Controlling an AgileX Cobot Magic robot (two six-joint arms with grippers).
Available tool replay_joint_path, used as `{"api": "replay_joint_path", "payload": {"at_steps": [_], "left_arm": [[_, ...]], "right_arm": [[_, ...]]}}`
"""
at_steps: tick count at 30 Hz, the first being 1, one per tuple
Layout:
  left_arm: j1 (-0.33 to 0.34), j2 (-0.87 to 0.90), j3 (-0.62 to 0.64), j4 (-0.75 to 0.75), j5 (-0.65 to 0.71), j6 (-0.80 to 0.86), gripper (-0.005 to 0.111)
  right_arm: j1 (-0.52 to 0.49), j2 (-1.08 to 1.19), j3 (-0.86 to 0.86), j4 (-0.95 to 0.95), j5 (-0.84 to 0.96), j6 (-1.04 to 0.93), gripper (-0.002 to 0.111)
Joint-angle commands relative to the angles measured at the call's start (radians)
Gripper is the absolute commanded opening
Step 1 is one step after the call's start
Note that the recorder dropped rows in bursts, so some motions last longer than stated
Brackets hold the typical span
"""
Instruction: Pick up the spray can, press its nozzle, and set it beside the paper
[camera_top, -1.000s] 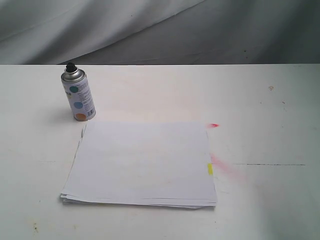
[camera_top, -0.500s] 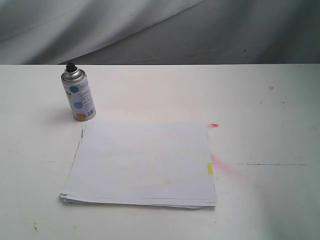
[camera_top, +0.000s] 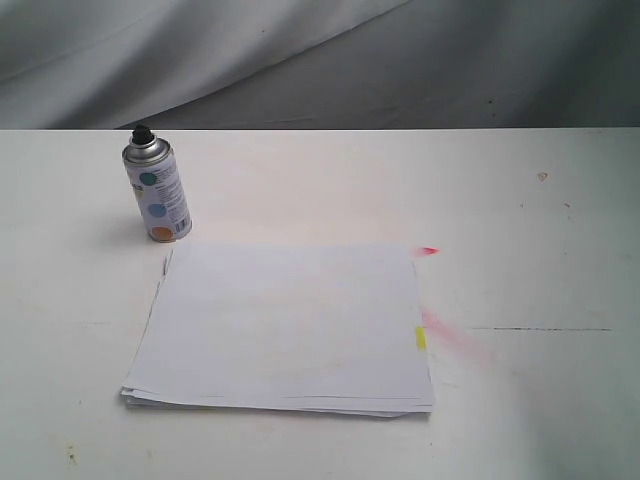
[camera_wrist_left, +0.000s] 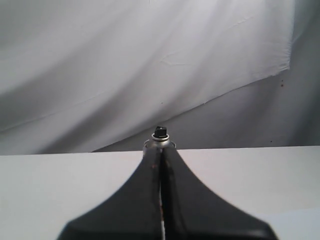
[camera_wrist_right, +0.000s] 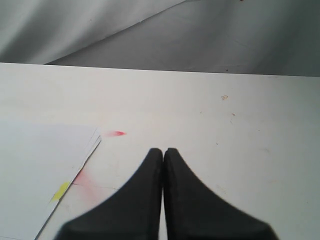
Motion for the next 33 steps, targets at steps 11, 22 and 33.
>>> {"api": "replay_joint_path", "payload": {"at_steps": [11,22,33], "left_arm": [[0.002,-0.321,0.004,0.018,0.401,-0.006,0.000],[0.002,-0.345,0.004,-0.010,0.507,-0.011,0.000],[0.002,-0.345,0.004,-0.030,0.508,-0.005,0.000]], "right_arm": [[0.000,-0.005,0.003,-0.012,-0.001,0.001,0.000],[0.000,-0.005,0.003,-0.012,-0.001,0.001,0.000],[0.000,-0.005,0.003,-0.012,0.000,0.003,0.000]]}}
